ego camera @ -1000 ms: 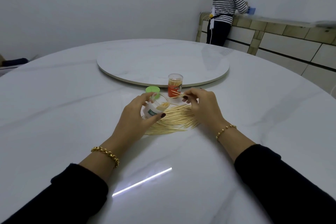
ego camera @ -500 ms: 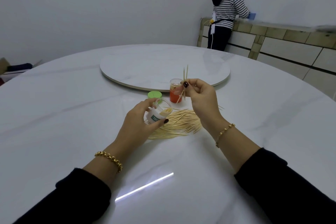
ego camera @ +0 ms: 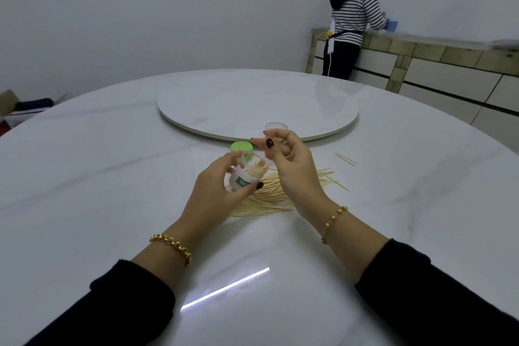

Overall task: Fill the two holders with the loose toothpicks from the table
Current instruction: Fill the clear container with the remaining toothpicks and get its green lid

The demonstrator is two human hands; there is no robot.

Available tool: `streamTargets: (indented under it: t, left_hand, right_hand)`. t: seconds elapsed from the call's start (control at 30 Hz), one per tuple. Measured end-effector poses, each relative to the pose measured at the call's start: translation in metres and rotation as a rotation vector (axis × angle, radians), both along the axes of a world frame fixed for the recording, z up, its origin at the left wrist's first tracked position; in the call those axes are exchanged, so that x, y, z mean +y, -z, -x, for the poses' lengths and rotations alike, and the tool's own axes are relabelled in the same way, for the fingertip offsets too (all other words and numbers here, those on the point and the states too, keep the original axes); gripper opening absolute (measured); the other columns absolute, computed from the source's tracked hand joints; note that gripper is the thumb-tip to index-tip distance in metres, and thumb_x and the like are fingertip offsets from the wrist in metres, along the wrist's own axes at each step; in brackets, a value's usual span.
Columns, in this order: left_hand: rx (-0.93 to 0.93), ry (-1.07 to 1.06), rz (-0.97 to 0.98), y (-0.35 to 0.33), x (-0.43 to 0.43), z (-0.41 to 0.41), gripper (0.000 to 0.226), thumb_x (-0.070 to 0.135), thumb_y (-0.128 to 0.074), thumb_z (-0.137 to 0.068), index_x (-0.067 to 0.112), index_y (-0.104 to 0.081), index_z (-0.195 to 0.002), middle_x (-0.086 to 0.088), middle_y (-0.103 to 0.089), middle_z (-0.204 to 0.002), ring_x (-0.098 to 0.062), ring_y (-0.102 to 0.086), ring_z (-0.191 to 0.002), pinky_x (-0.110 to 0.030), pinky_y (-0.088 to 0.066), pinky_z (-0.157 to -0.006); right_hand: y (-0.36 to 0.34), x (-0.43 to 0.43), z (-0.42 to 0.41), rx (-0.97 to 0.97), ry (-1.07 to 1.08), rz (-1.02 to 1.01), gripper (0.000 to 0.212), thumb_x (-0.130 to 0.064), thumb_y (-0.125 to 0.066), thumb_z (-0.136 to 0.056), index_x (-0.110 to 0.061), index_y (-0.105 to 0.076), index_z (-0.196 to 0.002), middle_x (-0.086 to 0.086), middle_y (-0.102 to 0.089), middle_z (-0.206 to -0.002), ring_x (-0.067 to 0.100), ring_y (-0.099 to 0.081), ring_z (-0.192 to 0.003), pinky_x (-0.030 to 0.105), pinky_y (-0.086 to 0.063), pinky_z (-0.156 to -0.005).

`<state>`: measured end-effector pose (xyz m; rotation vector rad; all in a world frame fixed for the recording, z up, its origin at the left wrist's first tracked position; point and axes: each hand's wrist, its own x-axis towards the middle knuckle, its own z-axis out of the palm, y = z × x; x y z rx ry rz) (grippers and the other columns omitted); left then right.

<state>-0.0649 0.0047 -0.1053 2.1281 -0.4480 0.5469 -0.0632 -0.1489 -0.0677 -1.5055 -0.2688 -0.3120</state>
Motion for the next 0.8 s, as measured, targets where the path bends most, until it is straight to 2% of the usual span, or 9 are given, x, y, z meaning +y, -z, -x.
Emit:
streamTargets:
  t: [0.17, 0.3, 0.43, 0.53, 0.57, 0.63, 0.67, 0.73, 0.8]
  left_hand:
    - [-0.001, -0.015, 0.004, -0.001, -0.001, 0.001, 0.060, 0.038, -0.078, -0.074, 0.019, -0.055, -0.127, 0.004, -0.063, -0.113, -0.007, -0.056, -0.096, 0.000, -0.038, -0.075]
    - [0.000, -0.001, 0.015, -0.001, -0.001, 0.002, 0.059, 0.037, -0.078, -0.074, 0.022, -0.055, -0.126, 0.006, -0.062, -0.113, -0.006, -0.057, -0.098, -0.004, -0.040, -0.079]
    - [-0.020, 0.009, -0.022, -0.001, -0.003, 0.003, 0.059, 0.035, -0.078, -0.074, 0.020, -0.056, -0.126, 0.006, -0.063, -0.111, -0.006, -0.057, -0.096, -0.006, -0.041, -0.080]
    - [-0.010, 0.010, -0.024, -0.001, -0.002, 0.003, 0.060, 0.035, -0.079, -0.073, 0.020, -0.055, -0.127, 0.007, -0.062, -0.111, -0.006, -0.057, -0.097, -0.003, -0.039, -0.079]
    - [-0.005, 0.010, -0.024, -0.001, -0.001, 0.003, 0.061, 0.036, -0.079, -0.073, 0.021, -0.055, -0.127, 0.007, -0.061, -0.111, -0.006, -0.056, -0.098, -0.002, -0.038, -0.079]
    - [0.003, 0.008, -0.027, -0.001, 0.000, 0.003, 0.063, 0.039, -0.078, -0.073, 0.022, -0.055, -0.128, 0.009, -0.060, -0.111, -0.006, -0.056, -0.099, -0.001, -0.038, -0.078]
    - [0.006, 0.008, -0.024, -0.001, 0.000, 0.003, 0.063, 0.040, -0.078, -0.073, 0.022, -0.055, -0.128, 0.009, -0.060, -0.111, -0.006, -0.056, -0.099, 0.000, -0.037, -0.078]
    - [0.014, 0.010, -0.012, -0.002, -0.001, 0.004, 0.063, 0.041, -0.077, -0.072, 0.022, -0.055, -0.128, 0.009, -0.060, -0.111, -0.007, -0.056, -0.100, 0.001, -0.037, -0.078]
    - [0.021, 0.012, -0.002, -0.002, -0.002, 0.003, 0.062, 0.040, -0.077, -0.073, 0.021, -0.055, -0.128, 0.008, -0.061, -0.112, -0.008, -0.056, -0.100, 0.001, -0.037, -0.077]
  right_hand:
    - [0.010, 0.001, 0.000, -0.066, 0.023, 0.104, 0.024, -0.014, -0.039, -0.103, -0.015, -0.055, -0.121, -0.002, -0.065, -0.117, 0.000, -0.059, -0.109, 0.011, -0.045, -0.083]
    - [0.017, 0.004, 0.003, -0.085, -0.050, 0.225, 0.034, -0.011, -0.032, -0.104, -0.014, -0.049, -0.132, -0.017, -0.057, -0.114, -0.016, -0.053, -0.102, 0.003, -0.038, -0.081]
    - [0.021, 0.005, 0.001, -0.094, -0.091, 0.255, 0.034, -0.017, -0.029, -0.105, -0.014, -0.051, -0.131, -0.005, -0.061, -0.117, -0.003, -0.059, -0.103, 0.009, -0.043, -0.081]
    - [0.019, -0.004, -0.002, -0.102, -0.050, 0.308, 0.034, -0.020, -0.029, -0.105, -0.015, -0.054, -0.128, -0.007, -0.063, -0.112, -0.007, -0.057, -0.099, 0.007, -0.041, -0.080]
    - [0.019, -0.009, -0.005, -0.110, -0.013, 0.338, 0.034, -0.022, -0.029, -0.105, -0.018, -0.055, -0.126, -0.006, -0.064, -0.108, -0.003, -0.058, -0.097, 0.009, -0.043, -0.079]
    - [0.021, -0.025, -0.014, -0.112, 0.072, 0.411, 0.032, -0.025, -0.031, -0.104, -0.023, -0.057, -0.122, 0.004, -0.067, -0.105, 0.014, -0.060, -0.096, 0.024, -0.045, -0.083]
    - [0.021, -0.034, -0.019, -0.103, 0.113, 0.446, 0.031, -0.026, -0.032, -0.104, -0.024, -0.058, -0.121, 0.005, -0.067, -0.107, 0.017, -0.059, -0.098, 0.025, -0.045, -0.084]
    - [0.022, -0.056, -0.029, -0.068, 0.182, 0.509, 0.031, -0.028, -0.035, -0.103, -0.021, -0.058, -0.124, -0.001, -0.065, -0.115, 0.011, -0.057, -0.104, 0.017, -0.041, -0.082]
    - [0.024, -0.080, -0.037, -0.021, 0.247, 0.601, 0.032, -0.029, -0.038, -0.102, -0.016, -0.059, -0.124, -0.004, -0.062, -0.118, 0.008, -0.053, -0.107, 0.015, -0.036, -0.083]
